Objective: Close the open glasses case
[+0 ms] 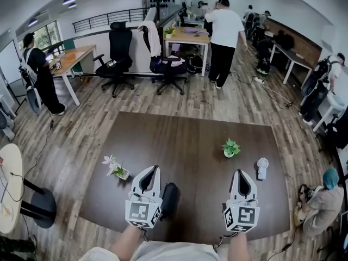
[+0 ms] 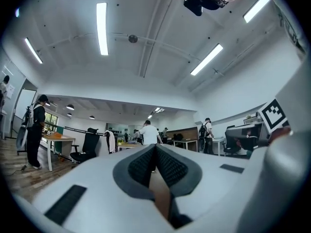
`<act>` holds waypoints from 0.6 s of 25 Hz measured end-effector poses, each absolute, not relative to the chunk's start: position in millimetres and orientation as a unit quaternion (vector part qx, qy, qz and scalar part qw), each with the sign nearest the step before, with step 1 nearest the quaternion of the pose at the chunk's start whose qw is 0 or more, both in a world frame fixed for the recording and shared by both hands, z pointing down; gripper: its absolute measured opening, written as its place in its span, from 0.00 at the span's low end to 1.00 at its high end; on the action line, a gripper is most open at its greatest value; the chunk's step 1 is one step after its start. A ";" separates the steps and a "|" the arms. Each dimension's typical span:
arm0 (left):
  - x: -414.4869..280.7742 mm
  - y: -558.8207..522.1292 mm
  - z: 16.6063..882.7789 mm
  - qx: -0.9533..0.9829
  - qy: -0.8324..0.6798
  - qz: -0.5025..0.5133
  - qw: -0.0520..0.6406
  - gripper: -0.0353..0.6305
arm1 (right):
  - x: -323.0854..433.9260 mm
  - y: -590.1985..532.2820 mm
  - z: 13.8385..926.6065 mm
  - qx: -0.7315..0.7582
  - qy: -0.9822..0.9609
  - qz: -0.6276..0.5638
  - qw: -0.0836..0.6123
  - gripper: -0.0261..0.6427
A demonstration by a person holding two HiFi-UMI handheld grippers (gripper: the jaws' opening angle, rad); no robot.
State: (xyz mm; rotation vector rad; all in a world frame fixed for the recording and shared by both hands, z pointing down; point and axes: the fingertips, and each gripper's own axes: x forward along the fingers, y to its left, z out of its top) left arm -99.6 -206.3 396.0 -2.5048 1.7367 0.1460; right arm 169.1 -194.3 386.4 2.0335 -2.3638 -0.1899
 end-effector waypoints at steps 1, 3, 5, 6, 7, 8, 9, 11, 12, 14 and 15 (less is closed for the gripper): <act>-100.9 -206.6 396.5 -0.818 0.571 0.048 0.044 0.06 | 168.1 -194.1 385.3 0.650 -0.758 -0.063 0.009 0.04; -103.9 -208.4 398.7 -0.814 0.577 0.045 0.041 0.06 | 166.8 -194.4 383.2 0.648 -0.759 -0.066 0.009 0.04; -107.3 -210.7 400.5 -0.809 0.585 0.040 0.036 0.06 | 166.3 -195.3 380.9 0.646 -0.760 -0.067 0.009 0.04; -108.7 -211.8 401.3 -0.807 0.588 0.039 0.032 0.06 | 166.6 -195.5 379.6 0.646 -0.760 -0.067 0.009 0.04; -110.0 -212.6 402.2 -0.806 0.590 0.039 0.027 0.06 | 166.9 -195.4 378.6 0.646 -0.760 -0.068 0.009 0.04; -111.4 -213.1 403.5 -0.804 0.593 0.040 0.022 0.06 | 167.2 -195.1 378.1 0.646 -0.760 -0.069 0.009 0.04; -112.8 -213.2 405.0 -0.802 0.595 0.041 0.017 0.06 | 167.3 -194.7 378.1 0.646 -0.760 -0.070 0.009 0.04; -115.2 -213.0 407.5 -0.801 0.598 0.041 0.011 0.06 | 167.0 -194.2 379.7 0.646 -0.761 -0.068 0.008 0.04; -115.8 -213.0 408.3 -0.801 0.598 0.040 0.011 0.06 | 166.8 -194.6 380.8 0.646 -0.761 -0.066 0.009 0.04; -115.7 -213.4 409.7 -0.801 0.597 0.038 0.010 0.06 | 166.1 -196.0 383.2 0.645 -0.762 -0.063 0.011 0.04; -115.5 -213.7 410.6 -0.802 0.597 0.035 0.010 0.06 | 165.3 -196.7 384.0 0.643 -0.763 -0.062 0.013 0.04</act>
